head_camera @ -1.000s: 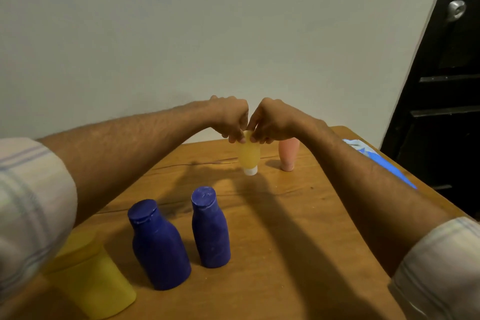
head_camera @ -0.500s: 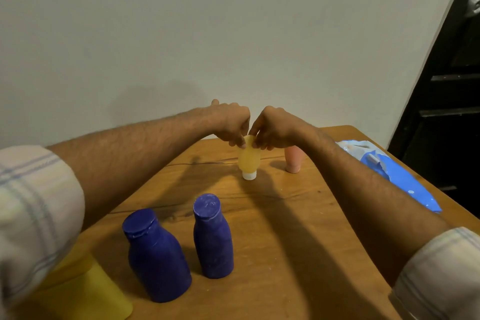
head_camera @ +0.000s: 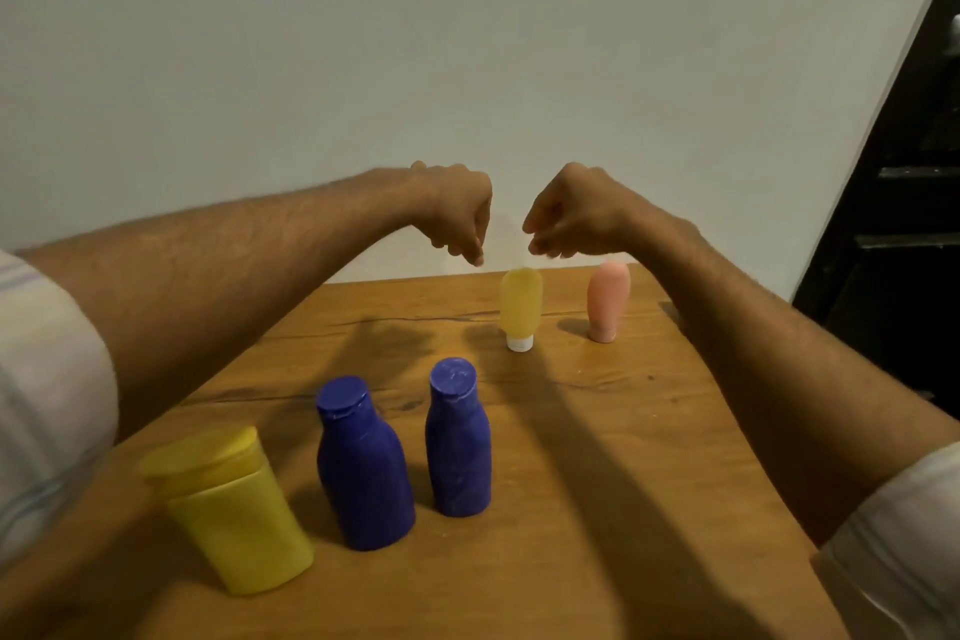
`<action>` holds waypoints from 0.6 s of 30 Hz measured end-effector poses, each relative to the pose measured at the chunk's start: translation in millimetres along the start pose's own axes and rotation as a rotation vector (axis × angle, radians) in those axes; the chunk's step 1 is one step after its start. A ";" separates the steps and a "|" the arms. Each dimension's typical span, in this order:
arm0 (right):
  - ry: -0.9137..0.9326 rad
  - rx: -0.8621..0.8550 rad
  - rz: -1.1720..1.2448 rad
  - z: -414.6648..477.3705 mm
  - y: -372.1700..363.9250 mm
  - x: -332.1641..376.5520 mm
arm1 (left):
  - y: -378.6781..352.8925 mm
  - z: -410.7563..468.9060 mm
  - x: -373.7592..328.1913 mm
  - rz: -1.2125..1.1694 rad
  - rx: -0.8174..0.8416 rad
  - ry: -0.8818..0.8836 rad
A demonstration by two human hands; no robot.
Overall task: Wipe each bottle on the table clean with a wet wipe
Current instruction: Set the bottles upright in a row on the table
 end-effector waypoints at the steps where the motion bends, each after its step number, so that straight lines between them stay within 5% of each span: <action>1: 0.016 0.006 0.034 -5.0 7.0 9.8 | 4.7 -9.8 2.5 -0.048 0.020 -0.003; 18: 0.038 0.599 -0.082 -85.2 -35.3 104.8 | -8.2 -136.1 -16.1 -0.189 0.241 0.051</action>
Point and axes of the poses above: each hand's wrist, its own z-axis towards the middle knuckle, its own y-axis out of the back of the hand, x = y × z, the point moved 7 cm from there along z, towards the middle knuckle, and after that the axes turned 4 degrees about -z, right-handed, at the moved point
